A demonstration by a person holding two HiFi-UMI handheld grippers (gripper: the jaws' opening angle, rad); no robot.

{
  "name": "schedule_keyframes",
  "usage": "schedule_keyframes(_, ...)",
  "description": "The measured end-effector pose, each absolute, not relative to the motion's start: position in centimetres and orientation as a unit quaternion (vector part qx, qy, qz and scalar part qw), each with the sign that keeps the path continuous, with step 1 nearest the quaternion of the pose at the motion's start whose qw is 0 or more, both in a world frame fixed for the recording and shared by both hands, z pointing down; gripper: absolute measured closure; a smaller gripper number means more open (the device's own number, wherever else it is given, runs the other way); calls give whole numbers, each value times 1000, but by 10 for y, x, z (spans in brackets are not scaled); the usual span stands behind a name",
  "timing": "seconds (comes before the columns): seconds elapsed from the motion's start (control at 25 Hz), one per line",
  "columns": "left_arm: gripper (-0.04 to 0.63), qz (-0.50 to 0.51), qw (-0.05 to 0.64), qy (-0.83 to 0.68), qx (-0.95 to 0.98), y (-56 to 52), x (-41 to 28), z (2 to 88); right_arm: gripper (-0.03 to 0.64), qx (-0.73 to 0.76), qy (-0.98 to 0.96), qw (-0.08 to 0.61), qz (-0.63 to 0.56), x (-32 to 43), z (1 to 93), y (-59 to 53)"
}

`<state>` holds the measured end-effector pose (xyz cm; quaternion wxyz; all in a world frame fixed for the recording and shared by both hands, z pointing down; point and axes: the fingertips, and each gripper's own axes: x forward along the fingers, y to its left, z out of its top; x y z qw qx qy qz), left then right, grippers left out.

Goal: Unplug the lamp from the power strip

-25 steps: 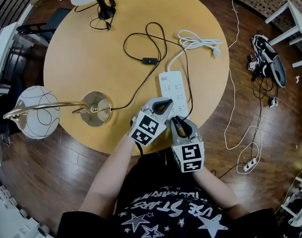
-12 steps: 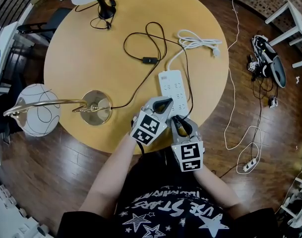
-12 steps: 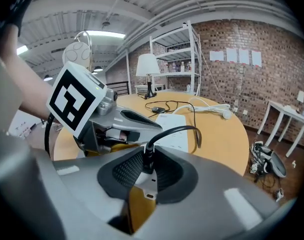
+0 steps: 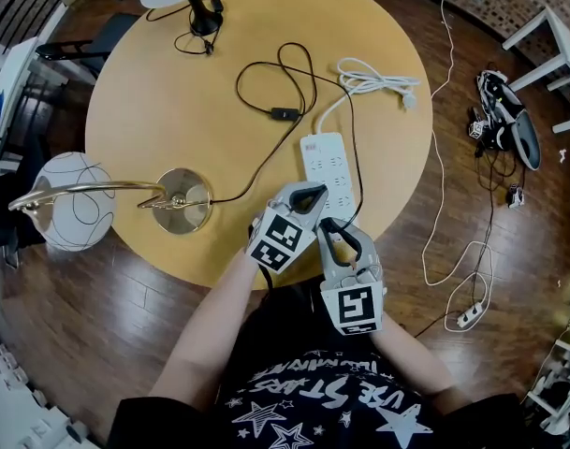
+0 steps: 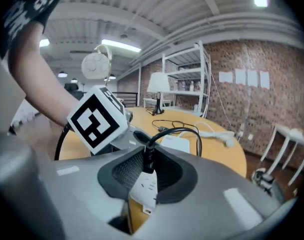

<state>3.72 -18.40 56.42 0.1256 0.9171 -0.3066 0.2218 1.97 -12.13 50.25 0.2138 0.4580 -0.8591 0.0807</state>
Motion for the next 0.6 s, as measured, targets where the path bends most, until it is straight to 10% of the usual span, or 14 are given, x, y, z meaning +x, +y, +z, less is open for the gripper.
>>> schedule_keyframes(0.6, 594, 209, 152, -329, 908, -187, 34, 567, 552, 490, -850, 174, 89, 59, 477, -137)
